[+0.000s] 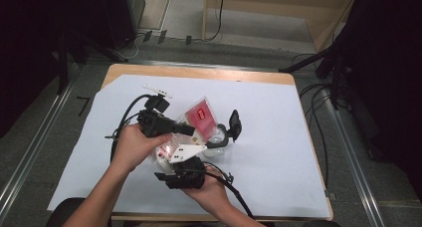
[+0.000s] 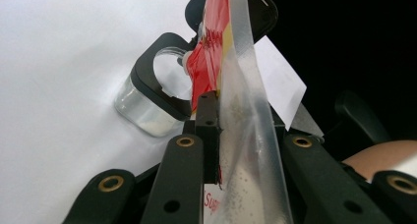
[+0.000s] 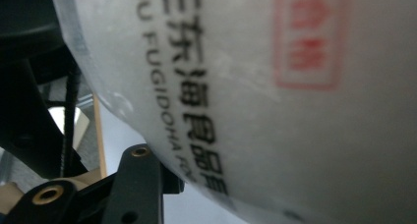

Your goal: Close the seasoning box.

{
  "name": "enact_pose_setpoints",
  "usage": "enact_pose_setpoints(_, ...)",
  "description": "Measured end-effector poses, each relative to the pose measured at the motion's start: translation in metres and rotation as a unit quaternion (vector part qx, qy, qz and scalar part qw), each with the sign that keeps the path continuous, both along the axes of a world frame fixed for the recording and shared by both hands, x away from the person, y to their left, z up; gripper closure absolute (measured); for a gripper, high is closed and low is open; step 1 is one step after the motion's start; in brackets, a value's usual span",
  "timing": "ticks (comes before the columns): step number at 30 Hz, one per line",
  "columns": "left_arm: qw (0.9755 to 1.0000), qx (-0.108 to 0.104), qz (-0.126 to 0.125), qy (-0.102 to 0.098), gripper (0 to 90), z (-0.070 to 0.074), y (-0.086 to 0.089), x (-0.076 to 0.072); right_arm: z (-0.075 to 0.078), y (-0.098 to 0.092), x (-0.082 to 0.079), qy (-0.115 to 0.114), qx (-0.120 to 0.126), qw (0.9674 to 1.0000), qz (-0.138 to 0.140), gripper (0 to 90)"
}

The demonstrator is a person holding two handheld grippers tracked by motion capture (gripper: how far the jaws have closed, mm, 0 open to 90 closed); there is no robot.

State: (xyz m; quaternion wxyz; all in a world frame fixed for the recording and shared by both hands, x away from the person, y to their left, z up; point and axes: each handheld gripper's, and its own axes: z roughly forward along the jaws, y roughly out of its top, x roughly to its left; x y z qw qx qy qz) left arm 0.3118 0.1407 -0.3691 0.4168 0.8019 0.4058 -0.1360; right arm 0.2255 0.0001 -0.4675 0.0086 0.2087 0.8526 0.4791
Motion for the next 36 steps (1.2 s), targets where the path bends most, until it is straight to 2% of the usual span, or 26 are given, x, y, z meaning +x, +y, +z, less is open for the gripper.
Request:
enact_pose_setpoints(3,1.0,-0.002,0.004,0.004,78.2,0.002,0.001,0.0,0.002,0.001,-0.001,-0.006,-0.007,1.0,-0.002,58.7)
enact_pose_setpoints(7,1.0,-0.003,0.002,0.002,75.8,0.006,0.0,0.001,0.005,0.0,0.002,0.007,0.002,1.0,-0.002,59.6)
enact_pose_setpoints(10,0.9997,0.024,0.005,0.005,73.1,0.01,-0.005,0.005,0.007,-0.001,0.005,0.022,0.012,0.9997,-0.005,59.6)
enact_pose_setpoints(12,0.9994,0.031,-0.002,0.013,72.1,0.014,-0.007,0.01,0.011,0.0,0.007,0.037,0.02,0.9991,-0.007,59.6)
enact_pose_setpoints(15,0.9986,0.049,-0.004,0.019,74.6,0.021,-0.009,0.016,0.018,0.002,0.01,0.041,0.026,0.9988,-0.009,58.9)
enact_pose_setpoints(16,0.9983,0.054,-0.003,0.02,75.7,0.023,-0.01,0.017,0.02,0.003,0.009,0.033,0.019,0.9993,-0.007,58.6)
enact_pose_setpoints(18,0.9986,0.046,-0.004,0.025,76.6,0.025,-0.011,0.017,0.023,0.004,0.007,0.006,0.002,1.0,-0.003,59.5)
enact_pose_setpoints(21,0.9988,0.044,-0.01,0.021,76.5,0.023,-0.009,0.017,0.022,0.004,0.007,-0.003,-0.001,1.0,0.003,60.6)
enact_pose_setpoints(26,0.9986,0.046,-0.002,0.025,75.5,0.017,-0.007,0.018,0.017,0.008,0.01,0.022,0.005,0.9997,0.003,61.0)
enact_pose_setpoints(29,0.9992,0.033,-0.002,0.024,73.3,0.017,-0.005,0.018,0.016,0.009,0.011,0.024,0.01,0.9996,0.002,61.0)
enact_pose_setpoints(32,0.9993,0.032,-0.009,0.017,70.7,0.019,-0.004,0.016,0.017,0.007,0.012,0.025,0.013,0.9996,-0.004,61.0)
enact_pose_setpoints(34,0.9994,0.029,-0.014,0.01,67.1,0.021,-0.004,0.014,0.018,0.005,0.013,0.034,0.021,0.9992,-0.009,61.1)
enact_pose_setpoints(36,0.9996,0.025,-0.007,0.01,67.1,0.022,-0.004,0.012,0.02,0.003,0.014,0.038,0.029,0.9988,-0.011,61.0)
